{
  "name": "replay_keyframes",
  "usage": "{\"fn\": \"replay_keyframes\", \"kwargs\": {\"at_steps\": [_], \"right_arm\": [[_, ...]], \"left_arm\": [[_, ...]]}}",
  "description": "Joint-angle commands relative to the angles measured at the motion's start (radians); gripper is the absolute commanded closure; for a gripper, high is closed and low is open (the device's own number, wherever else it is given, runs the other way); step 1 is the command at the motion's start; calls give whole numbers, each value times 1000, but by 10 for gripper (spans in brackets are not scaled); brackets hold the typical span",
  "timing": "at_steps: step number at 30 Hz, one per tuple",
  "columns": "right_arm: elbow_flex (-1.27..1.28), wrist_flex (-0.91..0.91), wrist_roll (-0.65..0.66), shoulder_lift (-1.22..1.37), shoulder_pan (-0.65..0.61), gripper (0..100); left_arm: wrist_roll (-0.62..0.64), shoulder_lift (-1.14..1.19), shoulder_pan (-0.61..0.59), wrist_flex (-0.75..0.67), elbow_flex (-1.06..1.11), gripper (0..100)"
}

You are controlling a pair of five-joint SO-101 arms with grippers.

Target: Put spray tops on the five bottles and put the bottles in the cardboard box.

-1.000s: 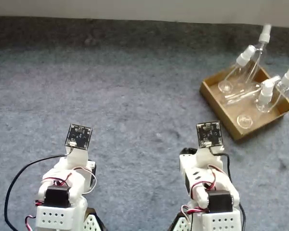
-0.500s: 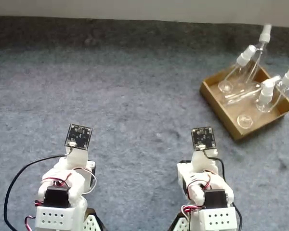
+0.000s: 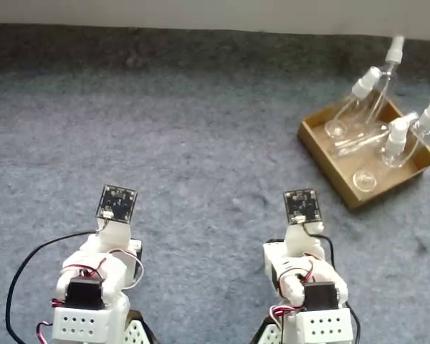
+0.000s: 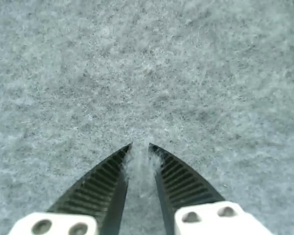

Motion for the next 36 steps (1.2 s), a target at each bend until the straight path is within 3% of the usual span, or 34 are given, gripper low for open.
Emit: {"fn": "replay_keyframes", "kwargs": {"at_steps": [1,13,18,28,36], "right_arm": [[105,-28,8,-13,-2,995],[104,64,-8,-13,-1,995],[99,62,-178,-13,38,995],[99,62,-183,-13,65,995],[99,62,-183,-13,65,995]], "left_arm": [[11,-7,12,-6,18,995],[11,-7,12,-6,18,995],[11,-7,12,-5,18,995],[60,-7,-71,-5,18,995],[58,-7,-70,-5,18,995]]}}
